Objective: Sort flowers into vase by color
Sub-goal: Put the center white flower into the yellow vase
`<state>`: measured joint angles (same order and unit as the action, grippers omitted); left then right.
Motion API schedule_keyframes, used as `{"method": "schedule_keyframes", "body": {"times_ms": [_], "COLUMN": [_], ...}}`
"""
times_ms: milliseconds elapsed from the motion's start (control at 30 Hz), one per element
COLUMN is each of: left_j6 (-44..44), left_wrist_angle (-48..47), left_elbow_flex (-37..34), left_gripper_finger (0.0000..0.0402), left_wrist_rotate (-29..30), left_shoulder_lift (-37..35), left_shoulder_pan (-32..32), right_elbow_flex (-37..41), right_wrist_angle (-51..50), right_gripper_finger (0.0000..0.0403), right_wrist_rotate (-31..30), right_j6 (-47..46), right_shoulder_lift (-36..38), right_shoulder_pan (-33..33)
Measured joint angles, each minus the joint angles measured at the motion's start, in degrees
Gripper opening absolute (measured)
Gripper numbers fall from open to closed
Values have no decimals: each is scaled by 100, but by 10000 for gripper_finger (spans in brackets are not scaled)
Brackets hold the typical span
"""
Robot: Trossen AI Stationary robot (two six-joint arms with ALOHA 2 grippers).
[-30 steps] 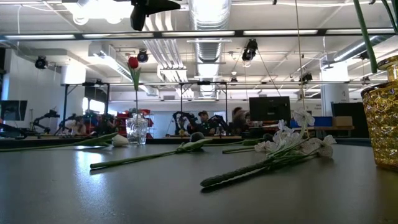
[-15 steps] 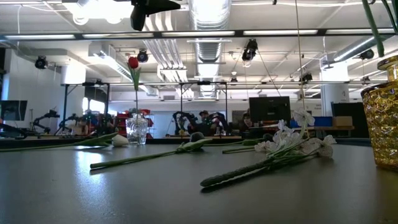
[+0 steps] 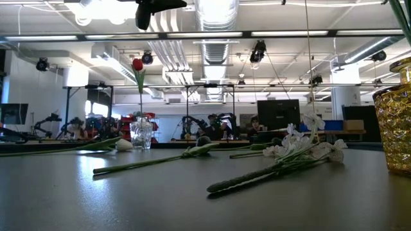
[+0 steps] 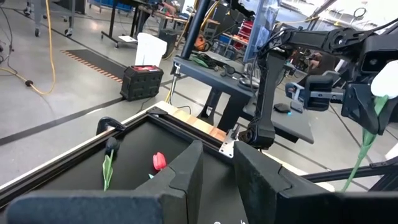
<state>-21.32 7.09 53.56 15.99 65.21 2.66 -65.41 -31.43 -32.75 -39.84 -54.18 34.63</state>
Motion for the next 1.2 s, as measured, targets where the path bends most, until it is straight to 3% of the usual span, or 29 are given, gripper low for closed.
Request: {"method": "schedule_keyframes", "body": {"times_ms": [467,1200], "left_j6": [-41,-172], "left_wrist_angle": [-39,-513], "left_elbow_flex": [0,-59], "left_gripper_finger": [75,75], "left_wrist_rotate": [-4,-11], "left_shoulder_lift": [0,3], "left_shoulder_pan": [0,-29], "right_elbow_flex": [2,4], "right_wrist_angle": [52,75], "right_gripper_finger": [9,9], "right_wrist_rotate": [14,-630], "right_j6": [-19,442], "right_shoulder_lift": [-373,-1598], "right_shoulder_pan": [0,0]}}
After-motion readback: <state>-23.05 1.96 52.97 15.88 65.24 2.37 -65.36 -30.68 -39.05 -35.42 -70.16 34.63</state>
